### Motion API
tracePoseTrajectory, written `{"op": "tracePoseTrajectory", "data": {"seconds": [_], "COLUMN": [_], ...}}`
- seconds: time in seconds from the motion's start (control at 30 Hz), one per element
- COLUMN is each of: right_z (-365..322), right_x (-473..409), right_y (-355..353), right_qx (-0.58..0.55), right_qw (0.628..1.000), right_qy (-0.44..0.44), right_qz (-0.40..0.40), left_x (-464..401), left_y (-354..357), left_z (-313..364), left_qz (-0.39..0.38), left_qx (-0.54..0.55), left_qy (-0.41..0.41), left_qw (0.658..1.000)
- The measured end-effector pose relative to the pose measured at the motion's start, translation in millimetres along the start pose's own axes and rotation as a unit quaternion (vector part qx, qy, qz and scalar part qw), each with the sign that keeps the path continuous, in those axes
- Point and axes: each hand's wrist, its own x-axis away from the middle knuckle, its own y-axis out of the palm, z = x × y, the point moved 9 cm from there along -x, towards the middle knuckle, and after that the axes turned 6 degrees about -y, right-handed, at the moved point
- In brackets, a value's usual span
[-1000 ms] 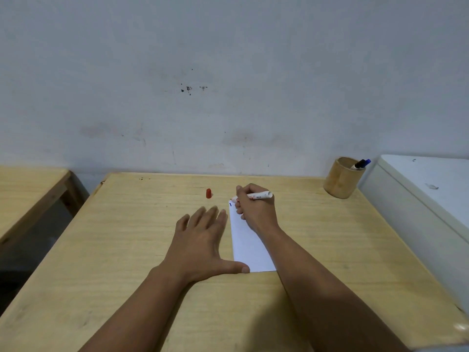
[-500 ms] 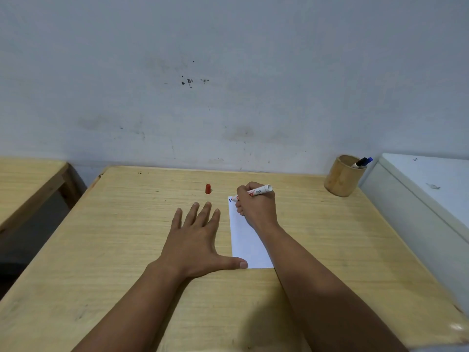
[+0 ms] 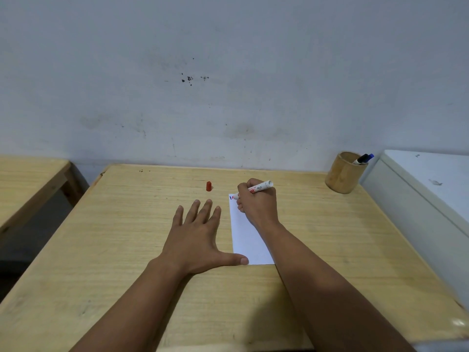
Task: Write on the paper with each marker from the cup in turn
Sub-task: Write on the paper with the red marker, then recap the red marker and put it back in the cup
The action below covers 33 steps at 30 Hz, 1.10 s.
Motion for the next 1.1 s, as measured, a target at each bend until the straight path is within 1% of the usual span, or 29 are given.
{"op": "tracePoseTrajectory", "data": {"seconds": [0.07, 0.1, 0.13, 0.2, 0.23, 0.27, 0.4, 0.47, 0.53, 0.57, 0.63, 0.67, 0.7, 0.77, 0.8, 0.87, 0.93, 1.0, 1.03, 1.1], "right_z": [0, 0, 1, 0, 1, 2, -6, -21, -40, -46, -56, -61, -65, -72, -76, -82, -88, -94, -98, -105], "right_x": [-2, -3, -5, -6, -7, -7, -3, -4, -5, -5, -1, 2, 5, 10, 13, 18, 25, 32, 35, 39], "right_y": [-1, -2, -2, 1, 2, 4, 7, -2, -19, -26, -32, -34, -36, -41, -44, -51, -57, -61, -63, -65], "right_qx": [-0.034, -0.049, -0.067, -0.111, -0.126, -0.137, -0.159, -0.129, -0.087, -0.071, -0.07, -0.084, -0.098, -0.124, -0.14, -0.185, -0.236, -0.272, -0.269, -0.211], "right_qw": [0.999, 0.999, 0.998, 0.993, 0.991, 0.989, 0.981, 0.987, 0.995, 0.997, 0.996, 0.994, 0.99, 0.983, 0.98, 0.972, 0.961, 0.952, 0.953, 0.967], "right_qy": [0.0, 0.008, 0.016, 0.03, 0.037, 0.047, 0.086, 0.065, 0.017, 0.002, -0.008, -0.015, -0.022, -0.017, -0.008, 0.024, 0.048, 0.048, 0.036, -0.009], "right_qz": [0.007, 0.008, 0.007, -0.005, -0.013, -0.022, -0.063, -0.064, -0.035, -0.029, -0.052, -0.074, -0.098, -0.133, -0.14, -0.141, -0.136, -0.133, -0.133, -0.14], "left_x": [2, 0, -5, -20, -30, -41, -73, -79, -81, -81, -83, -84, -86, -86, -84, -77, -72, -69, -67, -64], "left_y": [-4, -10, -19, -40, -49, -52, -48, -48, -50, -51, -53, -55, -57, -66, -72, -86, -96, -105, -109, -115], "left_z": [2, 1, -3, -20, -29, -35, -36, -33, -34, -36, -42, -43, -43, -35, -30, -17, -6, 3, 6, 14], "left_qz": [0.0, 0.015, 0.049, 0.152, 0.188, 0.197, 0.162, 0.171, 0.175, 0.175, 0.161, 0.148, 0.131, 0.106, 0.099, 0.086, 0.075, 0.069, 0.067, 0.064], "left_qx": [0.021, 0.045, 0.078, 0.155, 0.183, 0.196, 0.157, 0.145, 0.152, 0.164, 0.218, 0.272, 0.343, 0.481, 0.532, 0.602, 0.641, 0.666, 0.676, 0.69], "left_qy": [0.001, -0.006, -0.02, -0.062, -0.079, -0.089, -0.084, -0.08, -0.095, -0.108, -0.135, -0.146, -0.151, -0.147, -0.145, -0.139, -0.128, -0.117, -0.113, -0.105], "left_qw": [1.0, 0.999, 0.996, 0.974, 0.962, 0.957, 0.97, 0.971, 0.968, 0.965, 0.953, 0.94, 0.918, 0.858, 0.828, 0.781, 0.753, 0.734, 0.725, 0.713]}}
